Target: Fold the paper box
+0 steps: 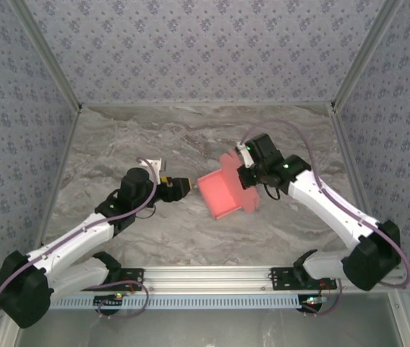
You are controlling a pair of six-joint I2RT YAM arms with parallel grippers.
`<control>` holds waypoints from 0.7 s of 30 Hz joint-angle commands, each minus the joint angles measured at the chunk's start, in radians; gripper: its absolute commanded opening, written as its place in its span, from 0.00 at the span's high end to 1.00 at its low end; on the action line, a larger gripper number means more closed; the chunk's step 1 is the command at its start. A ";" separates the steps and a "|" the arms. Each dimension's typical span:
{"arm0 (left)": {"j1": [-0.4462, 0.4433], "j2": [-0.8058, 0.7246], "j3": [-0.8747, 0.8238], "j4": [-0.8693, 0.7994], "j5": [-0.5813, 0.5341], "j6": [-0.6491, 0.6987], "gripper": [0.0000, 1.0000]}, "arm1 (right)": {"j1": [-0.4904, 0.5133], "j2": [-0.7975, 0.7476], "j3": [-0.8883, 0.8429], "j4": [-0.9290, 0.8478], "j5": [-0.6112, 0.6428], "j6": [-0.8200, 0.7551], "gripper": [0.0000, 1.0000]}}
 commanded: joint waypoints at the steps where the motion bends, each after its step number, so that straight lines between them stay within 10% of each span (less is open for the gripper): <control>1: 0.046 -0.006 -0.028 0.015 0.025 0.023 0.13 | 0.043 0.095 0.132 -0.211 0.085 -0.297 0.99; 13: 0.043 0.044 -0.251 0.460 0.181 0.109 0.15 | 0.173 0.275 0.229 -0.127 0.067 -0.784 0.95; 21: -0.003 0.061 -0.272 0.481 0.151 0.335 0.15 | 0.217 0.230 0.202 -0.012 0.122 -0.817 0.63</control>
